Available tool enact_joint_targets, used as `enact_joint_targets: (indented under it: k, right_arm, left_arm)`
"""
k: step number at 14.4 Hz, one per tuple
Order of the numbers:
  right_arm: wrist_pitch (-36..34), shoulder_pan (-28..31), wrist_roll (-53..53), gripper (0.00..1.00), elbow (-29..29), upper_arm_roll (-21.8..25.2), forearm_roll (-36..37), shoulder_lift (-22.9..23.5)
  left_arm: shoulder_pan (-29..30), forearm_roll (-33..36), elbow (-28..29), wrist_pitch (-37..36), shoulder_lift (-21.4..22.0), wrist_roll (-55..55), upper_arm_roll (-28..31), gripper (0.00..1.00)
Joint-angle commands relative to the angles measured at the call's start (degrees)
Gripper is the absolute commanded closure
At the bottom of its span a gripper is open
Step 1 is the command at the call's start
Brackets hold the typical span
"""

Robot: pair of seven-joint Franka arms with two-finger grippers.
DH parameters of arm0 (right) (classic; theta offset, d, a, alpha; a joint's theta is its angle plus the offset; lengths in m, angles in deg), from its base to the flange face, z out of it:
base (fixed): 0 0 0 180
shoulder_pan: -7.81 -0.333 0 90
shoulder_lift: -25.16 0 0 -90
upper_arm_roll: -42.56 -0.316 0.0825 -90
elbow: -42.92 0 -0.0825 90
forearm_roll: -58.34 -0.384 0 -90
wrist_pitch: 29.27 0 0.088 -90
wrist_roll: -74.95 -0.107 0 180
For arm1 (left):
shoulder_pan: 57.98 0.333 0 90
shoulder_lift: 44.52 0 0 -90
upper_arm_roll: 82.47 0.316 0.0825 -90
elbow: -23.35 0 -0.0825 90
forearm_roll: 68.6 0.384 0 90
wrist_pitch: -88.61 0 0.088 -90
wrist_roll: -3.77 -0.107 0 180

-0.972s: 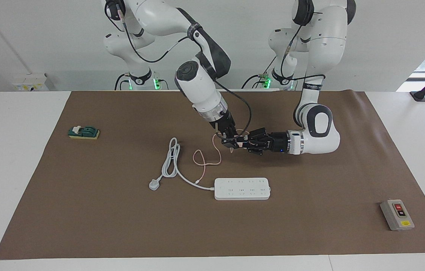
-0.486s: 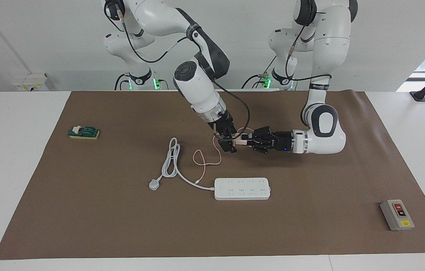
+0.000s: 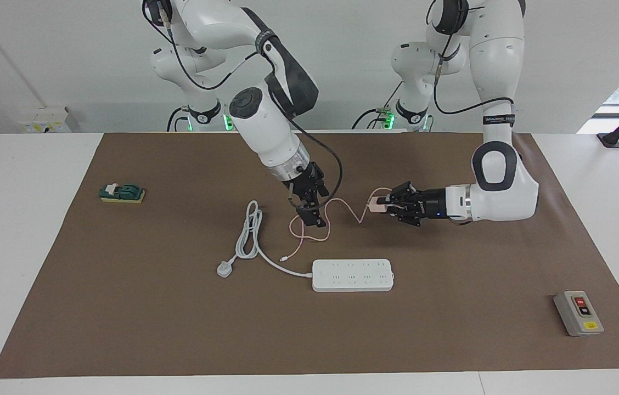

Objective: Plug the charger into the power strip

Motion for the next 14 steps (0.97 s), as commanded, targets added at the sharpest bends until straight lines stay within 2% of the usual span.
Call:
enact_joint_targets:
  k: [1, 5, 8, 10, 12, 14]
  right_arm:
    - [-3.9, 3.5, 7.1, 0.00, 0.0, -0.4, 1.0, -1.9]
    - [-7.4, 7.8, 20.2, 0.00, -0.1, -0.4, 1.2, -3.5]
    - [-7.9, 9.4, 29.5, 0.00, -0.2, -0.3, 5.0, -4.8]
    - [-7.8, 9.5, 33.7, 0.00, 0.0, -0.4, 9.5, -5.2]
    - [-8.0, 10.2, 39.3, 0.00, 0.0, -0.3, 11.4, -5.3]
    - [-9.5, 12.3, 45.9, 0.00, -0.1, -0.4, 12.9, -5.5]
  left_arm:
    - [-5.5, 11.0, -6.7, 3.4, 0.0, 1.1, 0.4, 1.00]
    - [-13.4, 26.7, -12.3, 10.2, 0.0, -0.8, 0.1, 1.00]
    - [-18.0, 39.5, -12.6, 19.3, -0.1, -9.9, 0.0, 1.00]
    - [-19.1, 42.0, -10.6, 23.1, 0.1, -12.9, 0.0, 1.00]
    - [-19.8, 47.0, -9.1, 23.8, 0.5, -13.5, 0.0, 1.00]
    - [-19.6, 48.7, -7.6, 23.6, 1.1, -13.5, 0.0, 1.00]
